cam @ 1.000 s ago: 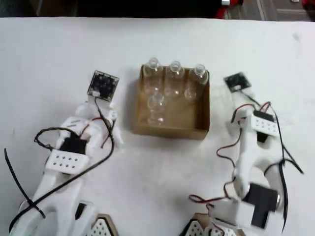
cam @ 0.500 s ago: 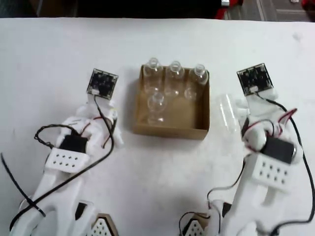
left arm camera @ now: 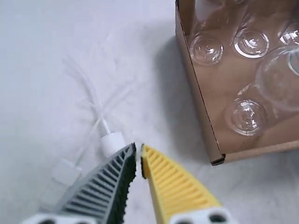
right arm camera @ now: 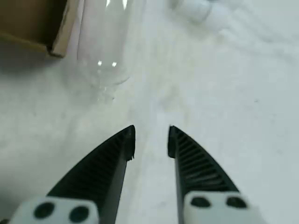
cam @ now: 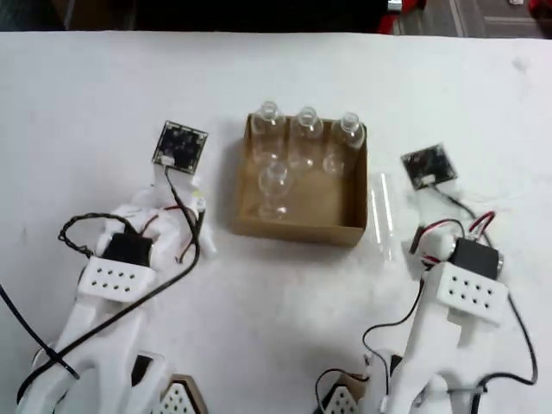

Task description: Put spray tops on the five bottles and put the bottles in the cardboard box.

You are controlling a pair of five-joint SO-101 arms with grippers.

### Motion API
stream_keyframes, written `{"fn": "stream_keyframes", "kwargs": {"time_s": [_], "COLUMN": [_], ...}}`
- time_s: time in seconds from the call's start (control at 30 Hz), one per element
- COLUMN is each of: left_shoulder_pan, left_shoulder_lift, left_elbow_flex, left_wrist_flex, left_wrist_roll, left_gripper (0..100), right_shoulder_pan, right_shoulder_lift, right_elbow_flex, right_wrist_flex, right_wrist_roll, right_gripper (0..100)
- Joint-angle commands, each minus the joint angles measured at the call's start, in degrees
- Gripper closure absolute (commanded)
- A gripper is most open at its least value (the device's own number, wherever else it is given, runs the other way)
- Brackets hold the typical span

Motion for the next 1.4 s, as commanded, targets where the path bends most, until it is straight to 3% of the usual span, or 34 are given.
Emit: {"fn": "stream_keyframes", "kwargs": {"time_s": [0.0,0.17,0.43,0.8,1.07,1.37], "left_shoulder_pan": [0.7,0.5,0.3,0.3,0.3,0.3], "left_shoulder_lift": [-1.8,-1.9,-2.0,-2.0,-2.0,-2.0], "left_elbow_flex": [-3.3,0.0,0.9,1.0,1.0,1.0], "left_wrist_flex": [-0.8,-6.2,-7.6,-7.6,-7.6,-7.6], "left_wrist_roll": [0.4,0.4,0.4,0.4,0.4,0.4], "left_gripper": [97,97,97,97,97,97], "right_shoulder_pan": [0.3,-0.9,-14.7,-15.0,-13.5,-10.2], "right_shoulder_lift": [3.6,2.0,1.0,1.7,12.6,17.4], "right_elbow_flex": [4.0,5.3,9.7,11.5,9.8,7.8], "right_wrist_flex": [-1.4,-1.4,-8.1,-13.1,-18.4,-22.5], "right_wrist_roll": [-0.8,-7.7,-20.9,-21.6,-21.6,-21.7], "right_gripper": [77.2,74.4,74.4,74.5,74.5,87.4]}}
